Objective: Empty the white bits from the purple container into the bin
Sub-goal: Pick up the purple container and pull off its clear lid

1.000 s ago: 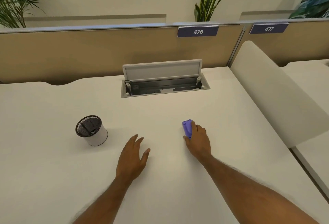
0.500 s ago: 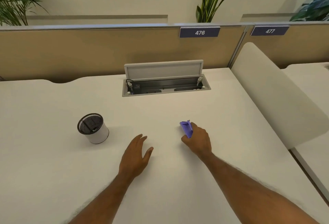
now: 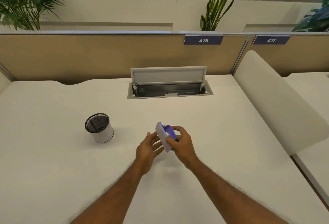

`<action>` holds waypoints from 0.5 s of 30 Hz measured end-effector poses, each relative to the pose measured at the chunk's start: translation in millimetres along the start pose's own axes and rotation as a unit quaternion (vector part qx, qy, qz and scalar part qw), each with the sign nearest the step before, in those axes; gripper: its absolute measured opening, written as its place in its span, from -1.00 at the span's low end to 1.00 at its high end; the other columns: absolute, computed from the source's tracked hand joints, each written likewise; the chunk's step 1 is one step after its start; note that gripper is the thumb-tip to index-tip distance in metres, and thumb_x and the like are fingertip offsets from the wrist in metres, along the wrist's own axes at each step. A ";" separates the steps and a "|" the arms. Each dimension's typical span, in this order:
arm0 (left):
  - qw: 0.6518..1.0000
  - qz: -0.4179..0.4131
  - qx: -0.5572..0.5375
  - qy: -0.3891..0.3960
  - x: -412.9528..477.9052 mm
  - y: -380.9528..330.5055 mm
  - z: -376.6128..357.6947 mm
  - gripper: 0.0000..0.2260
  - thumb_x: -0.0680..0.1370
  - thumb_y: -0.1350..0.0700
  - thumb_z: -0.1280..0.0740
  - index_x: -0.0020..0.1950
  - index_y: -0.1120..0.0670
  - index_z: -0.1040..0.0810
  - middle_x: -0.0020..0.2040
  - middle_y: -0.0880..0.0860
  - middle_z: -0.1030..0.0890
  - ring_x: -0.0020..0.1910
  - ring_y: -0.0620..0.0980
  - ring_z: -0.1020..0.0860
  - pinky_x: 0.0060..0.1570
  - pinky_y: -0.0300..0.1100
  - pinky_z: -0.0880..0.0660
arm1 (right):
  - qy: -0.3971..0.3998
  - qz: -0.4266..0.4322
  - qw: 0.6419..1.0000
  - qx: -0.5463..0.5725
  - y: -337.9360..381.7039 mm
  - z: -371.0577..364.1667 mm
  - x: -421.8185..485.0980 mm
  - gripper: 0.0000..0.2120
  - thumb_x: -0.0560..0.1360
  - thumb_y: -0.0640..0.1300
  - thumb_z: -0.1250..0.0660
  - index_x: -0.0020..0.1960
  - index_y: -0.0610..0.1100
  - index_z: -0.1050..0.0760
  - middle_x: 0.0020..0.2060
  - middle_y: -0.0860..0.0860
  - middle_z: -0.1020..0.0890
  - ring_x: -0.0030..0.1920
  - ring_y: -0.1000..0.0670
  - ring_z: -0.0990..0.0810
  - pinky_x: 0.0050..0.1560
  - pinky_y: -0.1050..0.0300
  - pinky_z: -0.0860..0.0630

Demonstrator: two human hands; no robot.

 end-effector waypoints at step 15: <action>0.940 0.010 -0.336 0.048 -8.1 -21.3 -15.0 -0.44 0.55 -0.30 0.01 0.35 0.05 -0.37 0.27 0.13 -0.51 0.28 0.19 -0.44 0.29 0.17 -0.31 | 0.108 -0.114 0.975 0.159 17.9 -41.0 -22.3 -0.79 0.58 -0.12 -0.17 0.04 -0.16 -0.55 -0.04 -0.02 -0.67 -0.07 -0.03 -0.66 -0.19 0.10 -0.62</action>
Point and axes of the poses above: each hand's wrist, its own x-axis towards the middle knuckle, its own z-axis out of the back of the hand, y = z × x, the point moved 6 cm from there along x, towards the middle knuckle
